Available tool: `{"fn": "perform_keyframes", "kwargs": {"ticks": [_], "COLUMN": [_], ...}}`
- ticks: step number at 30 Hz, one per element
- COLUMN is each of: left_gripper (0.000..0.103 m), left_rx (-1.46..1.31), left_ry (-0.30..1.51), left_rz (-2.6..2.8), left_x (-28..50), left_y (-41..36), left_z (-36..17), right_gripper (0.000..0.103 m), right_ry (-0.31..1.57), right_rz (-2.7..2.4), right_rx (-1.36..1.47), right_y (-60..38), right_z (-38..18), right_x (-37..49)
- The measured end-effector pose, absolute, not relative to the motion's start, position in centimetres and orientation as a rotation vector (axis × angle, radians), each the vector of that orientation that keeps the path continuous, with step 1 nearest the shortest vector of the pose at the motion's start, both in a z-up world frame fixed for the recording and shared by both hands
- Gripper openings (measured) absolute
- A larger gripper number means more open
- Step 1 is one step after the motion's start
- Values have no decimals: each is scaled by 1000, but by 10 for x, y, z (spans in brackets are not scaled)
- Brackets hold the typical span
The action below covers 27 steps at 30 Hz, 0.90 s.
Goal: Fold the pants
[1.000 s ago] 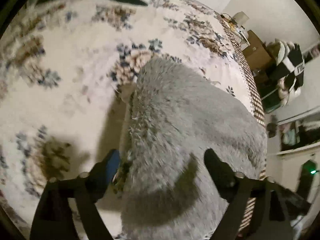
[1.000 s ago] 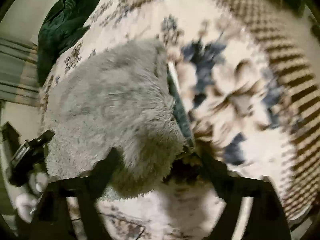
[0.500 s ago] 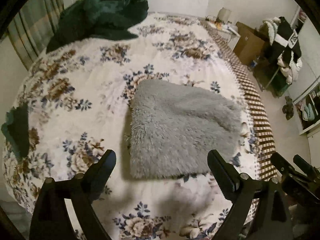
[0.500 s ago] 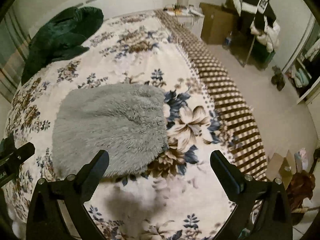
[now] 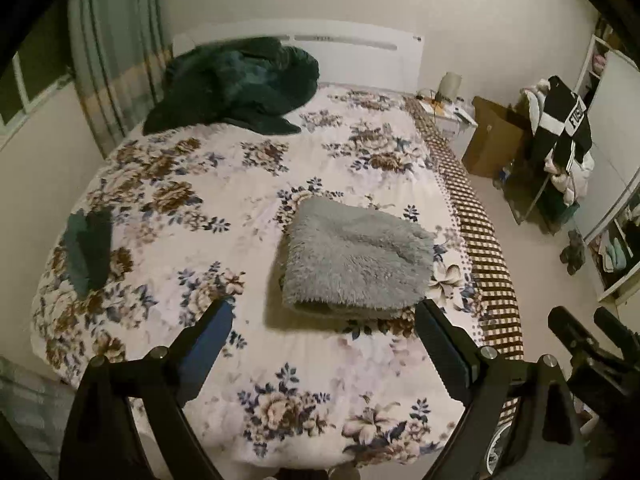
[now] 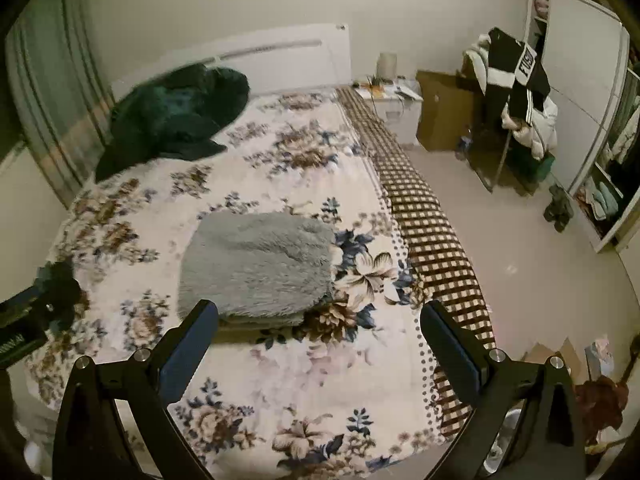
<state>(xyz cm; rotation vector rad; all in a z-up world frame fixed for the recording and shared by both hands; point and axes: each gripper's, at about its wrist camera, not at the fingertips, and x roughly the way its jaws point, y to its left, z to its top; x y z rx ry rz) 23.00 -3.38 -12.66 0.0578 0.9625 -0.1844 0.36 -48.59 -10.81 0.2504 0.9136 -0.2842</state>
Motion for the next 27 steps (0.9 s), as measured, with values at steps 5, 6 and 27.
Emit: {"fn": "perform_keyframes", "kwargs": {"ticks": [5,6,27], "left_gripper": [93,93,103], "left_rx": [55,53,95], "left_ry": [918,909,809], "left_rz": [-155,-151,-111], "left_x": [180,171,100], "left_y": [-29,-28,-11], "left_z": [-90,-84,-22], "right_gripper": [103,103,103], "right_ry": [852,844,752], "right_rz": [-231,-224,-203], "right_rx": [236,233,175], "right_y": [-472,-470,-432], "right_z": [-57,-50,60], "right_x": [-50,-58,-156]}}
